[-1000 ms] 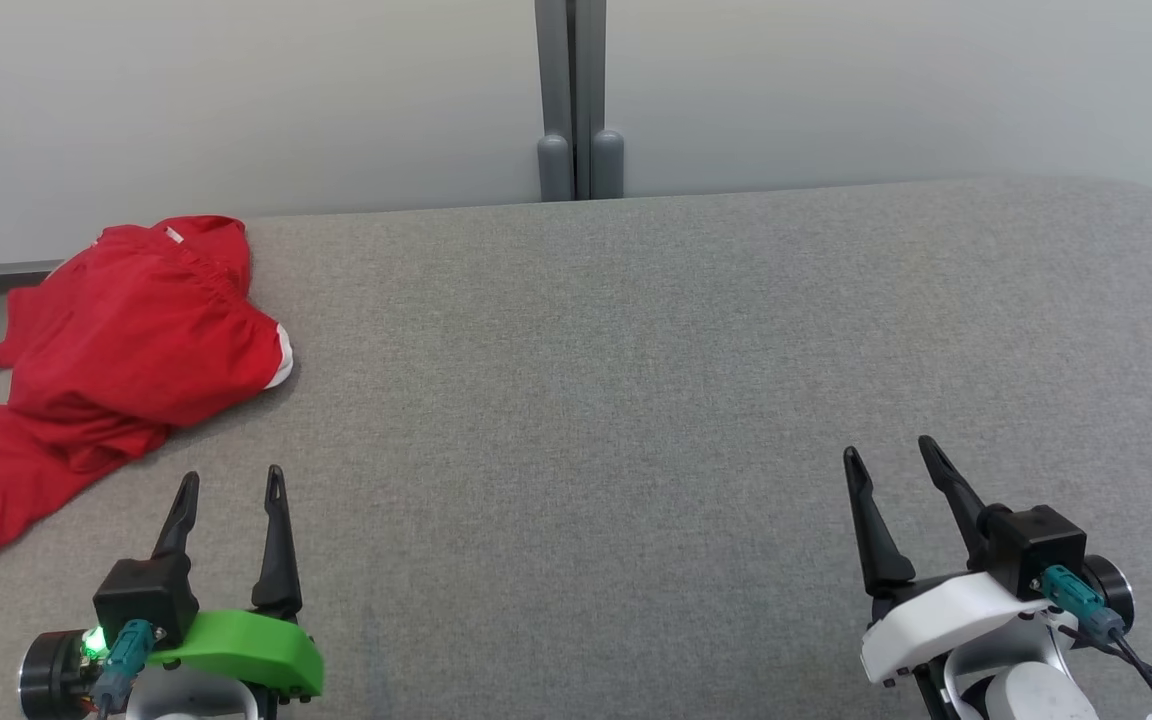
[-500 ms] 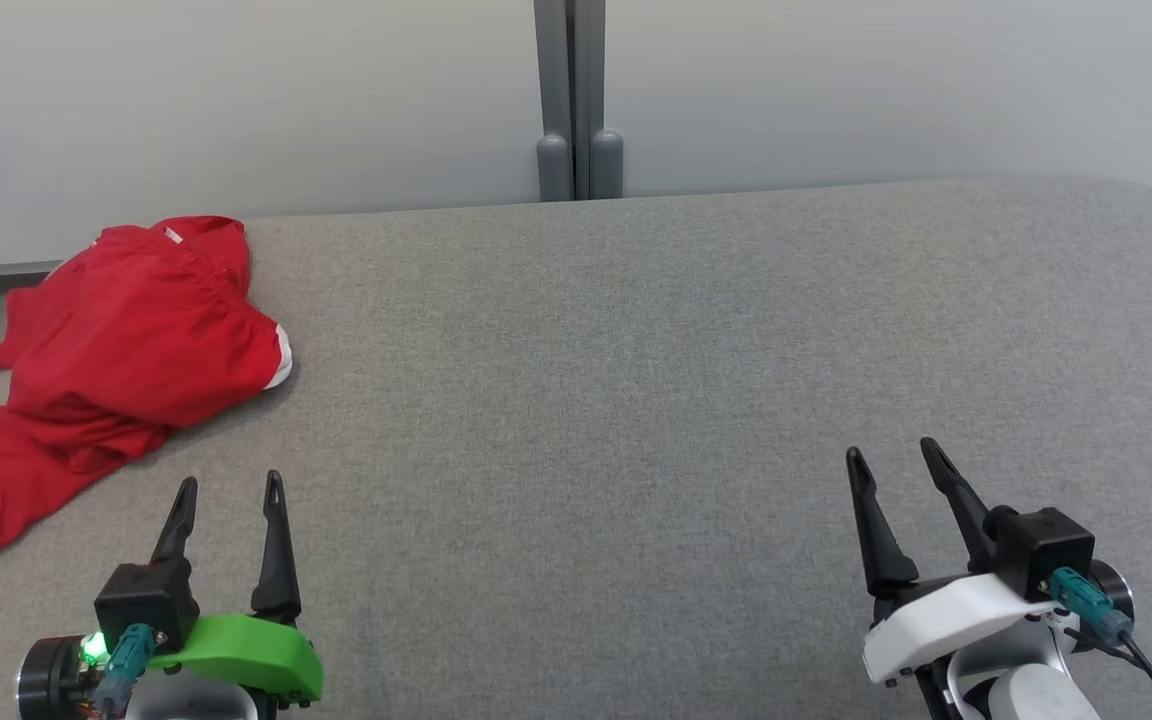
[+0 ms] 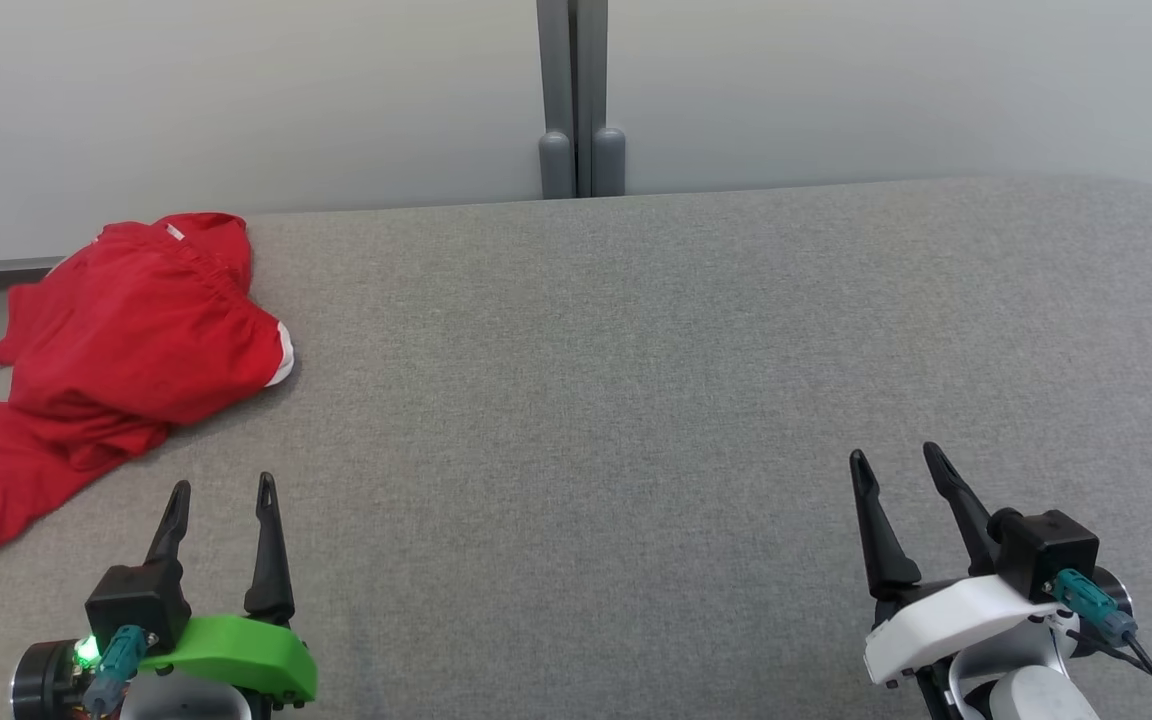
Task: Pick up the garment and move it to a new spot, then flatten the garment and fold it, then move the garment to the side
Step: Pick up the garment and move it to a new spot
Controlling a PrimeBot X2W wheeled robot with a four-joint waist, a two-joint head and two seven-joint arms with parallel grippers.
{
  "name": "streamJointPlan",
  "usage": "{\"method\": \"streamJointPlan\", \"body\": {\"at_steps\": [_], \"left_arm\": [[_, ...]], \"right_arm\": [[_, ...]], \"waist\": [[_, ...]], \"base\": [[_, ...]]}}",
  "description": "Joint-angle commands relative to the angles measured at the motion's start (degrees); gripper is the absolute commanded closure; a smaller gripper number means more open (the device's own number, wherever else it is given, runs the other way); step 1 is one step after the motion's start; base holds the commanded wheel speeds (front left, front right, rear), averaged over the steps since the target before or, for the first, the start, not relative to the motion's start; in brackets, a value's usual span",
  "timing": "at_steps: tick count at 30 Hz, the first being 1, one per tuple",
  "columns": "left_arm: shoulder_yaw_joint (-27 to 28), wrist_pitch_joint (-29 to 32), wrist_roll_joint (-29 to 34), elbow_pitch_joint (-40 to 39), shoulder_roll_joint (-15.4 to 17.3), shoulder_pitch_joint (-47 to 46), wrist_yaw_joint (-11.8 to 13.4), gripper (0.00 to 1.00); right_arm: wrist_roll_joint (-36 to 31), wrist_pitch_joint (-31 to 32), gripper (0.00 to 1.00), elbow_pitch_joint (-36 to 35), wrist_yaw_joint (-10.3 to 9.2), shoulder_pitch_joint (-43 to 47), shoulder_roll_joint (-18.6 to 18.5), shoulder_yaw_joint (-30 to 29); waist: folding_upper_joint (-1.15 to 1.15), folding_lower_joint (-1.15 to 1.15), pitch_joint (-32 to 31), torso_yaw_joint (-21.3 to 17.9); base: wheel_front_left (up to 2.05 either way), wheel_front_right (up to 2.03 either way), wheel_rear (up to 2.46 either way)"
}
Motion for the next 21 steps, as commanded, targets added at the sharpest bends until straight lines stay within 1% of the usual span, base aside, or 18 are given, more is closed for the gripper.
{"method": "streamJointPlan", "body": {"at_steps": [1,5,9,11,15,21], "left_arm": [[0.0,-0.2,0.0,0.2,0.6,0.3,0.2,0.0],[0.1,-0.3,-0.2,0.3,0.8,0.1,0.5,0.0],[0.4,-0.5,-0.7,0.7,1.2,-0.3,0.6,0.0],[0.5,-0.7,-0.9,1.3,1.4,-0.8,0.5,0.0],[0.2,-0.5,-1.0,0.8,1.1,-0.6,1.2,0.0],[0.8,-1.0,-1.8,1.5,1.8,-0.7,1.2,0.0]], "right_arm": [[0.3,-0.4,0.0,0.1,0.04,-0.1,-0.2,0.1],[0.6,-0.5,0.0,0.3,0.04,0.1,-0.2,0.1],[0.7,-0.8,0.0,0.3,0.04,0.3,-0.2,0.4],[0.7,-0.9,0.0,0.4,0.03,0.3,-0.2,0.6],[1.0,-1.1,0.0,0.6,0.03,0.3,-0.2,0.6],[1.2,-1.3,0.0,1.2,0.03,0.2,-0.2,0.9]], "waist": [[0.0,0.0,0.1,0.1],[0.0,0.0,0.2,0.7],[0.0,0.0,0.5,2.2],[0.0,0.0,0.9,3.4],[0.0,0.0,1.2,6.0],[0.0,0.0,1.5,10.9]], "base": [[0.0,0.0,0.0],[0.0,0.0,0.0],[0.0,0.0,0.0],[0.0,0.0,0.0],[0.0,0.0,0.0],[0.0,0.0,0.0]]}}
